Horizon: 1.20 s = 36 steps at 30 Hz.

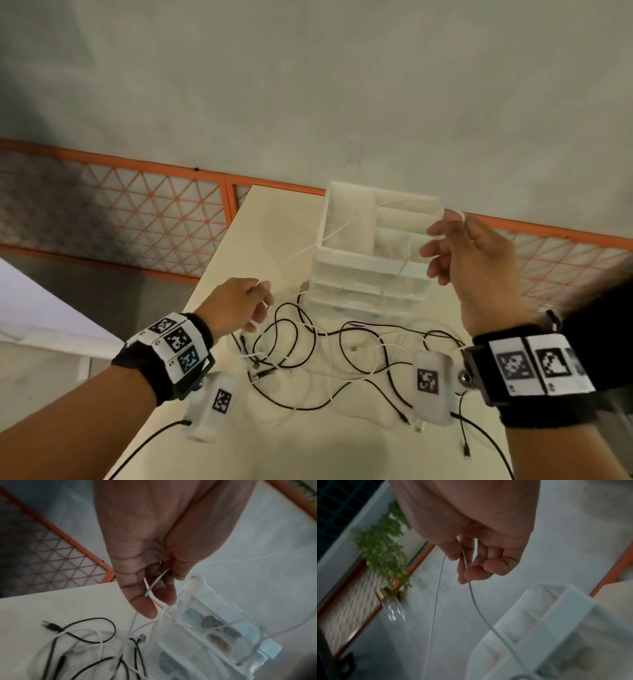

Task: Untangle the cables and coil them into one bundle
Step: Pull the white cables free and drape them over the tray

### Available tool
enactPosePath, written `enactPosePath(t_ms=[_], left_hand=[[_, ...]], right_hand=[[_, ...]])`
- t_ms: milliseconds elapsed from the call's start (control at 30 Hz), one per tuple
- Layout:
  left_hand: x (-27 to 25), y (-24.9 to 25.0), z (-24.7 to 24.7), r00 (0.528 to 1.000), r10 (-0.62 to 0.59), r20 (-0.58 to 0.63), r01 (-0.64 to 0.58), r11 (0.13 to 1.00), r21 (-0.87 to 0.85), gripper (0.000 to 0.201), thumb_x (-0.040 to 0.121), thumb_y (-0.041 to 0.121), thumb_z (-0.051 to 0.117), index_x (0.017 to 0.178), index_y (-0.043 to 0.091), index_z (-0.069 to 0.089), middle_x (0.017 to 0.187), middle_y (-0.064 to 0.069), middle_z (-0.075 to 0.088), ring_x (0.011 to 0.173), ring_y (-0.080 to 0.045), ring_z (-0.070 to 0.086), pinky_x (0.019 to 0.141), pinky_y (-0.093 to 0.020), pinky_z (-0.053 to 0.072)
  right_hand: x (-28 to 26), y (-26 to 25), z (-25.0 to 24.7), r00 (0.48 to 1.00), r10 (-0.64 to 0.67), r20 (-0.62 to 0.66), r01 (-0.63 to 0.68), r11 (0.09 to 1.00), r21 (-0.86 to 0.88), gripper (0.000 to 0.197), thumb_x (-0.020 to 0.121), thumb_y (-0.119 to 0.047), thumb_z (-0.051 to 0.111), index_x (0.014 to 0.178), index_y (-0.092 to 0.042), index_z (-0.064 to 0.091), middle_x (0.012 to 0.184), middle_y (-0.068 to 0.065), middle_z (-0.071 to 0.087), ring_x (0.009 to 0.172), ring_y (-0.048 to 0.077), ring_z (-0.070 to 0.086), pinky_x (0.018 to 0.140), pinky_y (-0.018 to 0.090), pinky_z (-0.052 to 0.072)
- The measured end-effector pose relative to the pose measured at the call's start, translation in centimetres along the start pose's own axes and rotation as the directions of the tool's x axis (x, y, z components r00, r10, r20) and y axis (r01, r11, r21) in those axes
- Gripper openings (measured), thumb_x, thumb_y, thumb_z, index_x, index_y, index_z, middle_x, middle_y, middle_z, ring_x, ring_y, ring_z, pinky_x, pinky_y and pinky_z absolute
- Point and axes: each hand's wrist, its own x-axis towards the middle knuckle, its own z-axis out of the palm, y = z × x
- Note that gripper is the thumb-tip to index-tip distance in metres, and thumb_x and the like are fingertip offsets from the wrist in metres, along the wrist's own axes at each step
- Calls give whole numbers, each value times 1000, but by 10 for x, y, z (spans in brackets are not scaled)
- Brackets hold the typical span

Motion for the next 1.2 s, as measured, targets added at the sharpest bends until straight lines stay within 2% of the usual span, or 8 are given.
enactPosePath(t_ms=[267,433,567,667,767,867,1033,1200], left_hand=[[-26,90,-6,920,352,-173,-392,816,-424,32,105,25,42,91,8,65,59,-10,52,68,-28,67,66,-37,57],[-23,85,40,936,349,40,-347,937,-49,26,102,19,48,94,27,71,73,0,70,80,-23,72,87,-45,57],[-23,74,97,926,347,145,-348,937,-22,23,99,33,54,118,40,64,93,5,69,73,-5,64,79,-39,58],[-24,68,124,906,335,259,-387,902,188,18,97,41,55,108,34,67,98,14,69,65,11,54,74,-20,44],[-18,45,129,947,202,249,-281,899,337,34,100,33,48,80,11,63,89,-9,73,63,-11,54,64,-25,43],[-11,15,113,971,70,229,-173,864,473,33,97,39,51,81,13,63,70,1,61,65,-19,57,56,-27,43],[-7,13,81,977,41,209,-69,989,128,24,98,24,58,94,2,66,81,-9,71,62,-13,63,58,-28,54],[-18,55,65,963,199,180,-178,976,-127,20,101,8,51,98,0,69,72,-10,68,65,-18,64,59,-27,56]], right_hand=[[5,50,-26,981,153,117,-122,964,-238,38,102,-40,51,78,-18,70,68,7,72,50,15,56,59,33,42],[-8,26,-19,946,69,318,-77,997,13,47,102,-42,47,82,-6,69,64,9,64,56,23,54,55,31,40],[-13,3,-8,910,-54,411,-57,965,254,44,103,-38,42,84,-7,67,68,11,64,57,25,53,55,34,41],[-11,-2,-13,928,-98,360,-47,927,373,44,103,-40,41,79,-9,62,68,12,60,57,26,50,53,36,40],[-4,7,-28,981,-95,169,35,944,329,47,106,-36,42,64,-19,57,58,4,54,52,23,46,52,34,36],[10,28,-53,995,60,-80,-57,997,43,51,102,-41,47,56,-20,52,51,-2,48,49,21,47,54,34,38],[32,57,-78,953,221,-206,-269,931,-246,48,100,-42,45,78,-1,60,68,10,61,56,22,59,63,40,46],[47,80,-75,974,226,-33,-227,939,-259,20,96,-37,53,110,-27,62,120,4,69,68,24,69,64,38,50]])
